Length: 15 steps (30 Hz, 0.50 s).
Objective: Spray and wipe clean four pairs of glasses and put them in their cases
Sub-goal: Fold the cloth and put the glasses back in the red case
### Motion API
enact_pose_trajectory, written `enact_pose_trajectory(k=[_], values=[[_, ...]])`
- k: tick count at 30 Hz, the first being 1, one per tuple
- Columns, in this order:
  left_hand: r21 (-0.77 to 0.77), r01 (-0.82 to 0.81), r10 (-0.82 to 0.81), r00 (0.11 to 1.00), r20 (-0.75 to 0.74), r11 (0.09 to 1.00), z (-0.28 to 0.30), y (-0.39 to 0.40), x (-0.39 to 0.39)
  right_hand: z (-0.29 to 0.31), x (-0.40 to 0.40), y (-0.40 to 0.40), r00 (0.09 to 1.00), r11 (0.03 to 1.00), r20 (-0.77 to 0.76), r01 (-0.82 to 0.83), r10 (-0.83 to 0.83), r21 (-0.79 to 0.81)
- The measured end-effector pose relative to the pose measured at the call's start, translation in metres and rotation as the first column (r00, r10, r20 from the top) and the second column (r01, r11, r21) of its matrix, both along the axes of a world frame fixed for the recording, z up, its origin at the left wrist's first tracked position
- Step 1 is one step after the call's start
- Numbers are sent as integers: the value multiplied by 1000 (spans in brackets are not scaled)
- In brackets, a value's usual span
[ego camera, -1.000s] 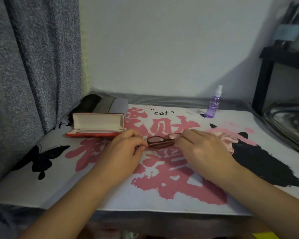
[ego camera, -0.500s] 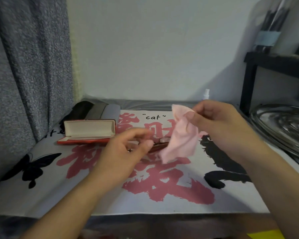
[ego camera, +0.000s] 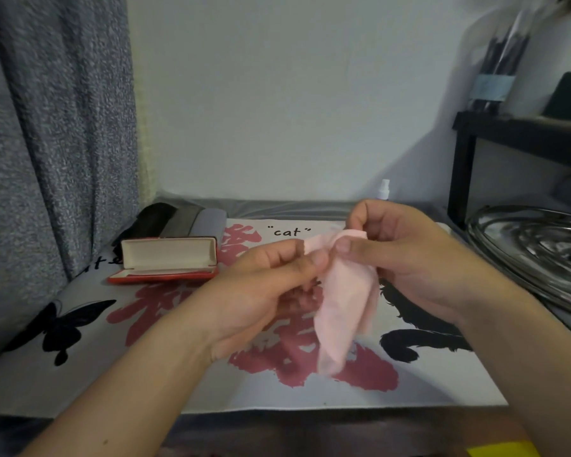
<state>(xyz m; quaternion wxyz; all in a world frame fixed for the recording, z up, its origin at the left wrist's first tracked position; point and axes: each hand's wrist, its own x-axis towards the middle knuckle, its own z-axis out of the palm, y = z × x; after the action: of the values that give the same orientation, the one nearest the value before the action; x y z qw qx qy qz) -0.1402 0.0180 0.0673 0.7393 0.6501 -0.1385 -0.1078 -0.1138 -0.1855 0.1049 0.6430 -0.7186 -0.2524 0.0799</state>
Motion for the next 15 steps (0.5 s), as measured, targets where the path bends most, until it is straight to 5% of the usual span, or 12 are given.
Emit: enact_pose_trajectory(k=[4,8,11,15], values=[[9,-127,125,989,82,992,8,-4,2,6,-1,-8,998,992,41,56,-52,-109],[164,-179,139,963,229,970,21,-2,2,5,2,-23,989,961,-150,-34,-9,-276],[338,-106,-15,941,337,935,33,-2,1,-1,-1,-19,906,956,-348,-282,241,-73],[504,-26,-187,912,366,863,49,-3,3,-13,-1,-3,804,906,-422,-343,419,246]])
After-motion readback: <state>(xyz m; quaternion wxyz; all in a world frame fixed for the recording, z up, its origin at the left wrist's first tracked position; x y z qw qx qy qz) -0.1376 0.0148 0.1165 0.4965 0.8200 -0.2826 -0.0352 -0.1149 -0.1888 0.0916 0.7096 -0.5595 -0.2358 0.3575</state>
